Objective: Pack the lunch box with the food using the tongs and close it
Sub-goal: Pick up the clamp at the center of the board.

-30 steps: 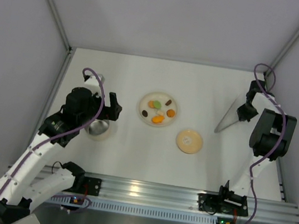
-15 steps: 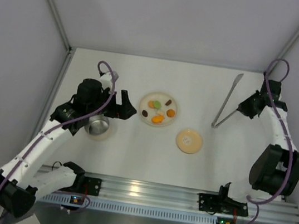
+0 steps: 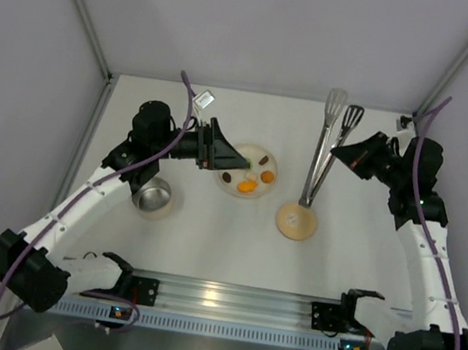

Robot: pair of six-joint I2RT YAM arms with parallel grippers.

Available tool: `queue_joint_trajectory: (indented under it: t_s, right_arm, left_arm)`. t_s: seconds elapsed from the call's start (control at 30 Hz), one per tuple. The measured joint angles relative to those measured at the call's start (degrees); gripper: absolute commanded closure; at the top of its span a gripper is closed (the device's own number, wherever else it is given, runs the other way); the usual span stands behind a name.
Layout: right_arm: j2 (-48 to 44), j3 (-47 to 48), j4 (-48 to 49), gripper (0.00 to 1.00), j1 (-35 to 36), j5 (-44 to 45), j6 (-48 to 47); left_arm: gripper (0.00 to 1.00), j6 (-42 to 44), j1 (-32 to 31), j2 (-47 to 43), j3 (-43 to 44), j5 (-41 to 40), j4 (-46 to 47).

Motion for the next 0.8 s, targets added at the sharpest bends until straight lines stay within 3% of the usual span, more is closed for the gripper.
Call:
queue_joint_trajectory:
  t_s: [0.4,0.8]
  right_arm:
    - [-2.1,0.0,6.8,1.00,11.6,-4.1,10.4]
    - [-1.5,-3.5,18.3,1.00,20.1,-3.7,20.7]
  left_arm:
    - [0.01,-0.6,-11.8,6.3,0.0,1.2,9.2]
    - [0.01,-0.1,-14.8,7.8,0.0,-1.3,15.1]
